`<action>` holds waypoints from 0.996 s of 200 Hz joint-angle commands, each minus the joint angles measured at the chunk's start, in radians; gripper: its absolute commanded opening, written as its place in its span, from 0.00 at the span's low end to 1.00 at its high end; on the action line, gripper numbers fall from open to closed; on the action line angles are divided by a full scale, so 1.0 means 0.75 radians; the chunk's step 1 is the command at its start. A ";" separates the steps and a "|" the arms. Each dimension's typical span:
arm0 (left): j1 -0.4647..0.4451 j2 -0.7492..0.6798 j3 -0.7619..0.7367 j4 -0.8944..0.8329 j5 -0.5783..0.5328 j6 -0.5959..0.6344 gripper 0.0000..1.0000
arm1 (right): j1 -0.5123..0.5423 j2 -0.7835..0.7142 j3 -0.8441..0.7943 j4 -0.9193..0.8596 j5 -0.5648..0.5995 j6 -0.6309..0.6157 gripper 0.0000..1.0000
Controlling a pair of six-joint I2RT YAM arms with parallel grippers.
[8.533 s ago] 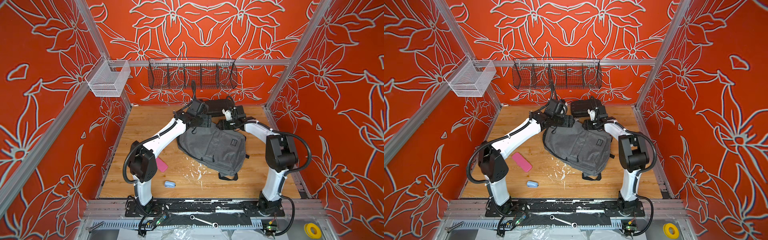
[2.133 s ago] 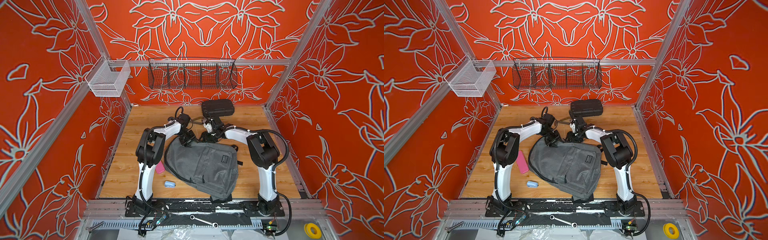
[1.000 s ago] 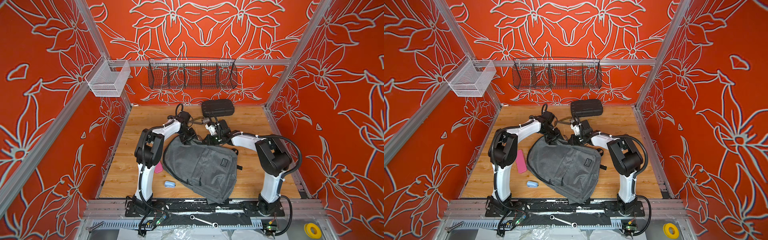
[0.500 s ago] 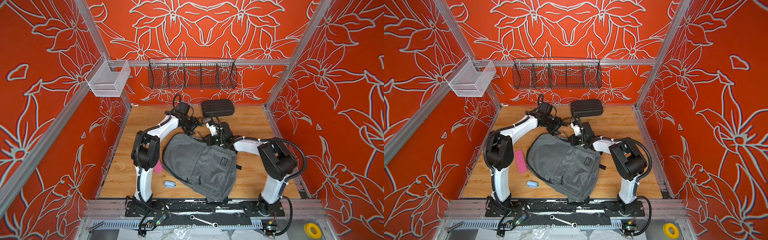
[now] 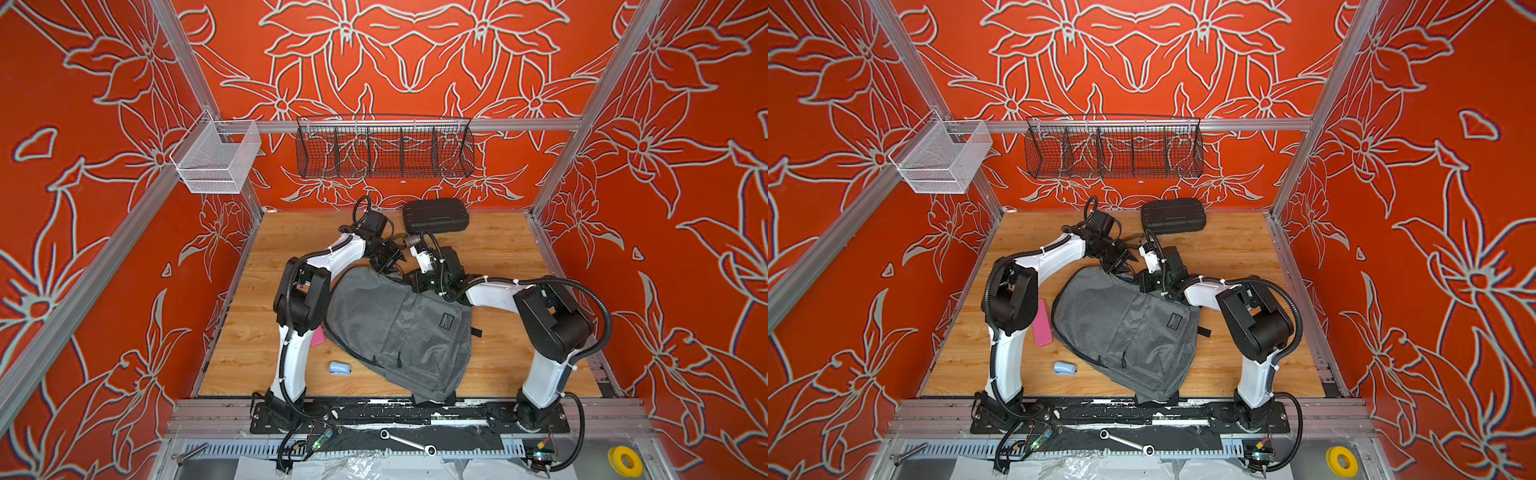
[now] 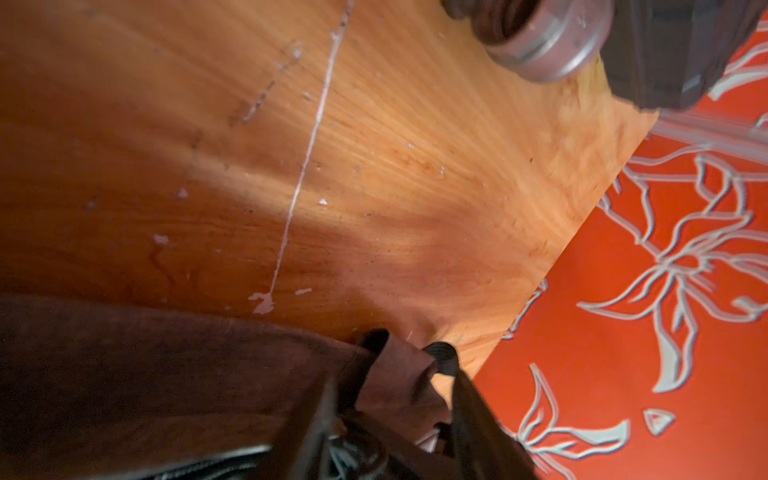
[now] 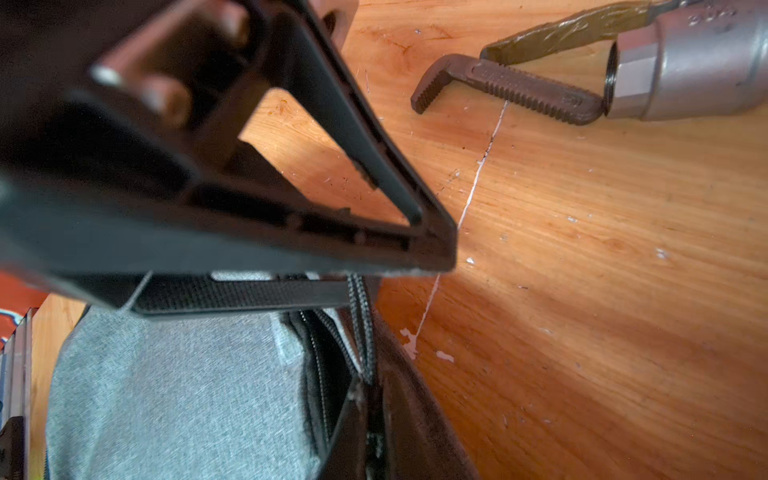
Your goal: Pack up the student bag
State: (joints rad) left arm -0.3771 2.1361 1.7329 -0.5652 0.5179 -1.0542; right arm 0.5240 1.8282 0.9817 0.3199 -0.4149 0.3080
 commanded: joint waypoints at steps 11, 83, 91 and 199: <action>-0.002 0.048 0.053 -0.005 -0.001 0.012 0.28 | 0.011 -0.045 0.002 0.057 0.037 -0.030 0.00; -0.008 0.035 0.039 0.025 0.062 0.061 0.00 | 0.009 -0.067 0.076 -0.116 0.074 -0.085 0.05; -0.009 0.030 0.038 0.027 0.060 0.069 0.00 | 0.006 -0.072 0.097 -0.158 0.070 -0.102 0.09; -0.013 -0.090 0.044 0.084 0.065 0.189 0.00 | -0.144 -0.101 0.296 -0.929 -0.241 -0.537 0.59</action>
State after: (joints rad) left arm -0.3809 2.1296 1.7599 -0.5179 0.5602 -0.9382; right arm 0.4164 1.7023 1.1820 -0.1738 -0.5171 -0.0013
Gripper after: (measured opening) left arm 0.048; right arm 0.592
